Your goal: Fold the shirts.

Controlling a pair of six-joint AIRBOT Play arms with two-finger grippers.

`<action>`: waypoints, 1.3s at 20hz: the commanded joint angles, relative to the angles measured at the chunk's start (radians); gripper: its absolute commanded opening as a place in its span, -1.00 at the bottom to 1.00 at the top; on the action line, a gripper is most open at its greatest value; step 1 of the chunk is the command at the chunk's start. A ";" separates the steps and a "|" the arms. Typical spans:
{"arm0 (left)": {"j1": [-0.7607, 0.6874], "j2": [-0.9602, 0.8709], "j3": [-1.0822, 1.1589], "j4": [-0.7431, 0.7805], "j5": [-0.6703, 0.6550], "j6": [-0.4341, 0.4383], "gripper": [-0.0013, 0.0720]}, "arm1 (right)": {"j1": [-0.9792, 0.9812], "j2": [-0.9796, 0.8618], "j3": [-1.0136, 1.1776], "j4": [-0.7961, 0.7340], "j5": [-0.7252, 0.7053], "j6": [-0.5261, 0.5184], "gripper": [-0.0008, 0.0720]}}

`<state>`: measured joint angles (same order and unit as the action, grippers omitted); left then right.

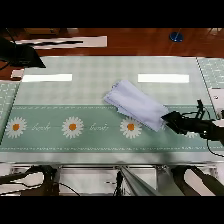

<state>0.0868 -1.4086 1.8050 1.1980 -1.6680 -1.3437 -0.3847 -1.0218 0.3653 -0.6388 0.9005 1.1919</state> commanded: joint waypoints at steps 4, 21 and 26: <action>0.000 0.000 0.000 -0.005 -0.001 -0.008 0.28 | 0.273 -0.112 -0.005 0.326 -0.235 -0.072 -0.93; 0.000 -0.009 0.000 -0.032 0.004 -0.003 0.28 | -0.696 0.230 0.769 -0.668 0.801 0.303 -0.92; 0.001 -0.009 0.000 -0.031 0.012 0.051 0.28 | -0.818 0.230 0.768 -0.959 0.900 0.316 -0.92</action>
<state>0.0868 -1.4170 1.8050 1.1671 -1.6585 -1.3254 -1.1198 -0.7944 1.1137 -1.3861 1.7023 1.5047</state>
